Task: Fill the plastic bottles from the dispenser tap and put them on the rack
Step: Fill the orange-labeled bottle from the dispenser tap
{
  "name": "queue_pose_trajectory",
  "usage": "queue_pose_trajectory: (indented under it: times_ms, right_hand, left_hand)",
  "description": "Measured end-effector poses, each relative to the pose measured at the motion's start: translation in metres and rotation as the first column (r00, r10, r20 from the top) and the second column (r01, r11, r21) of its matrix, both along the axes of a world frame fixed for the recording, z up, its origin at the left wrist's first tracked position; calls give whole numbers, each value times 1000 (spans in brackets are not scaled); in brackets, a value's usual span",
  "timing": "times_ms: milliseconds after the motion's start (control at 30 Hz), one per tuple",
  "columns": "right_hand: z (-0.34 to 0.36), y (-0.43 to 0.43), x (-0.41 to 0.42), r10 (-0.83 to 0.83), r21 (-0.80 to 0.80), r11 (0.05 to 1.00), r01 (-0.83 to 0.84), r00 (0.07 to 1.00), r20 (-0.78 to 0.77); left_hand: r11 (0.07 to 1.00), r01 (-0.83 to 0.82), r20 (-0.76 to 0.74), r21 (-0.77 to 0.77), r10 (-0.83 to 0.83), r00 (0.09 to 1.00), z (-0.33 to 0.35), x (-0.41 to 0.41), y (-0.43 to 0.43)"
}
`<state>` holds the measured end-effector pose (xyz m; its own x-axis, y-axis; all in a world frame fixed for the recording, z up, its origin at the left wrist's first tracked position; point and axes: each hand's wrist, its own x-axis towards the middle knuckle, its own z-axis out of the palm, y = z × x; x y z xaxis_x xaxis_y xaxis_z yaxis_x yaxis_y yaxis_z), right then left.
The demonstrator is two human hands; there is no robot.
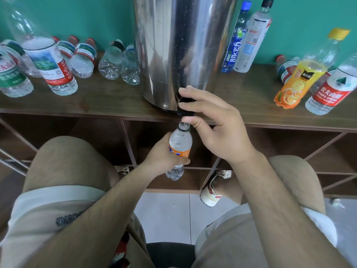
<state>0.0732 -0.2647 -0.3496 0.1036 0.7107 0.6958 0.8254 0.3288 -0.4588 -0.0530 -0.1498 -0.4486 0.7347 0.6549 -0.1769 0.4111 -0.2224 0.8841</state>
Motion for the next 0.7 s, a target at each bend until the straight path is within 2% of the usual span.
queue_pose_trajectory:
  times_ms: [700]
  right_hand:
    - [-1, -6, 9, 38, -19, 999, -38, 999, 5]
  left_hand:
    - [996, 15, -34, 91, -12, 999, -11, 4, 4]
